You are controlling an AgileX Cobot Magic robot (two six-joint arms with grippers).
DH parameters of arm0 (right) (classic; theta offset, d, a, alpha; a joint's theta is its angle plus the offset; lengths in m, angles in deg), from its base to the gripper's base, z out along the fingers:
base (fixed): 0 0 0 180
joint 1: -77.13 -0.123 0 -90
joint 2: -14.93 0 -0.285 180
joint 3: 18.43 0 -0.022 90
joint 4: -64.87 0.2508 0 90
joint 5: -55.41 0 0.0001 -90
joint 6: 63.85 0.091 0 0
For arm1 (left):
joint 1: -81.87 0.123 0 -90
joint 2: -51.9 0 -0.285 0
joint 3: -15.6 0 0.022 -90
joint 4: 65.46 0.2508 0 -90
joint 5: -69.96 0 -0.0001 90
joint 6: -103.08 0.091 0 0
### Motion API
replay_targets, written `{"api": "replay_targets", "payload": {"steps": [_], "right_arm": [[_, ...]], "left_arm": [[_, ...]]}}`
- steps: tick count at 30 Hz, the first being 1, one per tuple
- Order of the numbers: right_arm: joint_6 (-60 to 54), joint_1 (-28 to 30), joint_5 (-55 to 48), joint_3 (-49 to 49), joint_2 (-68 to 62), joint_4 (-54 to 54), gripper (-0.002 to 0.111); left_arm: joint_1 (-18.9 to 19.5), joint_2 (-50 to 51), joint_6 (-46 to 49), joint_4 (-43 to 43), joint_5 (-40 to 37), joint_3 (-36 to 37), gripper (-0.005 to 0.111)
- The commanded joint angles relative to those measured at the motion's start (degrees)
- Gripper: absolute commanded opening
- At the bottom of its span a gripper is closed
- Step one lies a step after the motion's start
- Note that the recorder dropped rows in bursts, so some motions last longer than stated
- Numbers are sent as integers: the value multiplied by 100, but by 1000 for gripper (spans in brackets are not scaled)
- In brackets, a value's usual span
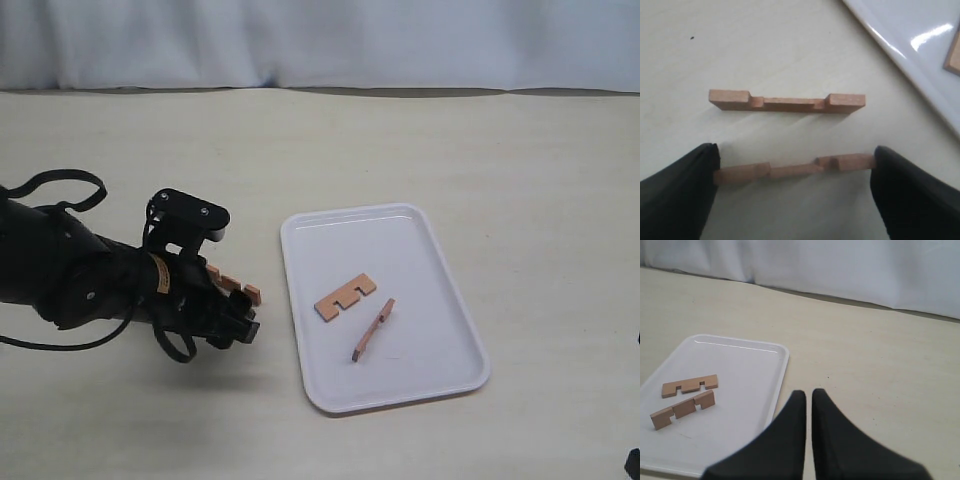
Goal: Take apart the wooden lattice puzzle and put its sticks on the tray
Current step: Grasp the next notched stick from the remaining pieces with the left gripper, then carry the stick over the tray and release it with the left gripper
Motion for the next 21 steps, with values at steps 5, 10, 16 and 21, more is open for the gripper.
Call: {"api": "replay_targets", "payload": {"steps": [5,10,16,21], "right_arm": [[-18,-12,5,10,29,-10,4],[-18,-12,5,10,29,-10,4],[-18,-12,5,10,29,-10,4],[-18,-12,5,10,29,-10,4]], "left_arm": [[-11,-1090,-23,-32,-647,-164,0],[-143,-1438,-34,-793,-145,-594,0],[-891,289,-47,-793,-433,-2339,0],[-1024,1280,-60,-793,-869,-3243,4]]}}
